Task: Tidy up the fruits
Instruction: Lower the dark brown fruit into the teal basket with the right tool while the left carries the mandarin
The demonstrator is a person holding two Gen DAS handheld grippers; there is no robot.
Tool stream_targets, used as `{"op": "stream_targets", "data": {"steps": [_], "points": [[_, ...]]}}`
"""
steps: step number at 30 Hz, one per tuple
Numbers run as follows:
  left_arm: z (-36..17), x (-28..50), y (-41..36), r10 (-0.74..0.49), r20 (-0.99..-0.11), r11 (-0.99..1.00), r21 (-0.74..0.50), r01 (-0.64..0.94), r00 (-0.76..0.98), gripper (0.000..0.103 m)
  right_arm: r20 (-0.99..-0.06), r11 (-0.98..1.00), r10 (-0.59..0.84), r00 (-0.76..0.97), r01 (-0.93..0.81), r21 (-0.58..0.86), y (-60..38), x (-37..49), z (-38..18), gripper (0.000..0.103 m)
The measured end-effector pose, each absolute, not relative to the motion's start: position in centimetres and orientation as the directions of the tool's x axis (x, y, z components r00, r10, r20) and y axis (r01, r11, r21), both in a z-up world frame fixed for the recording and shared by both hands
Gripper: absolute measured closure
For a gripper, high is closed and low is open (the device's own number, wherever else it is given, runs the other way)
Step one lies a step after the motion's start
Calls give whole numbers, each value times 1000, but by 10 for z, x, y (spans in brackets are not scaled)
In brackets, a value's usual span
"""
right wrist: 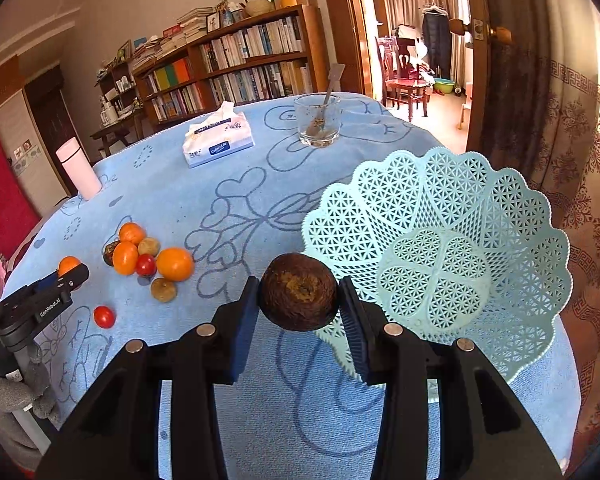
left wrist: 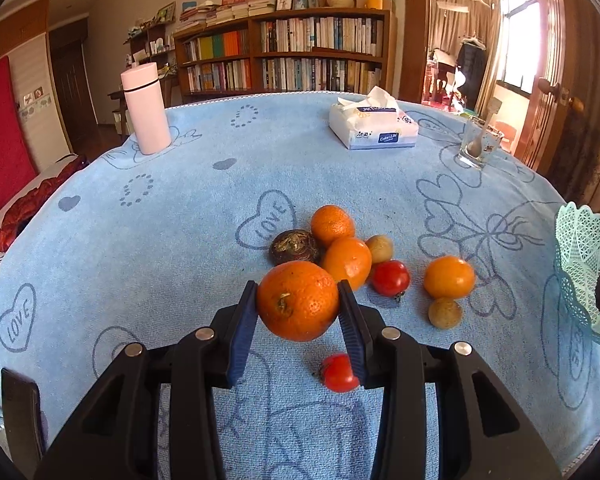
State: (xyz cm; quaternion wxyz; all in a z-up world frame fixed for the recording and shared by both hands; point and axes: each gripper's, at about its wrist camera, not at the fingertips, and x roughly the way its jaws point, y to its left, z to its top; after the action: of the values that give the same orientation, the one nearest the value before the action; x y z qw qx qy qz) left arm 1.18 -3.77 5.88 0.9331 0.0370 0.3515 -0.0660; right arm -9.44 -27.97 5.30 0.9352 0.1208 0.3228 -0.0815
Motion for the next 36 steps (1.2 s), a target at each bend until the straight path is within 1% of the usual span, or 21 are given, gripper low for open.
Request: {"op": "stream_targets", "data": {"steps": [10, 13, 20, 26, 36], "points": [[69, 4, -79, -142, -653, 972, 51, 230, 744, 63, -643, 917, -181, 744, 364, 164, -335, -112, 44, 61], [72, 1, -91, -161, -652, 965, 53, 256, 741, 63, -637, 907, -200, 745, 387, 168, -346, -116, 45, 52], [79, -6, -126, -208, -646, 942, 70, 329, 734, 63, -609, 890, -241, 755, 423, 172, -364, -126, 49, 52], [81, -11, -159, -270, -656, 911, 61, 407, 705, 63, -596, 871, -261, 759, 452, 194, -378, -135, 50, 52], [79, -22, -224, -404, -665, 825, 32, 564, 628, 63, -587, 860, -293, 755, 477, 183, -387, -140, 51, 52]]}}
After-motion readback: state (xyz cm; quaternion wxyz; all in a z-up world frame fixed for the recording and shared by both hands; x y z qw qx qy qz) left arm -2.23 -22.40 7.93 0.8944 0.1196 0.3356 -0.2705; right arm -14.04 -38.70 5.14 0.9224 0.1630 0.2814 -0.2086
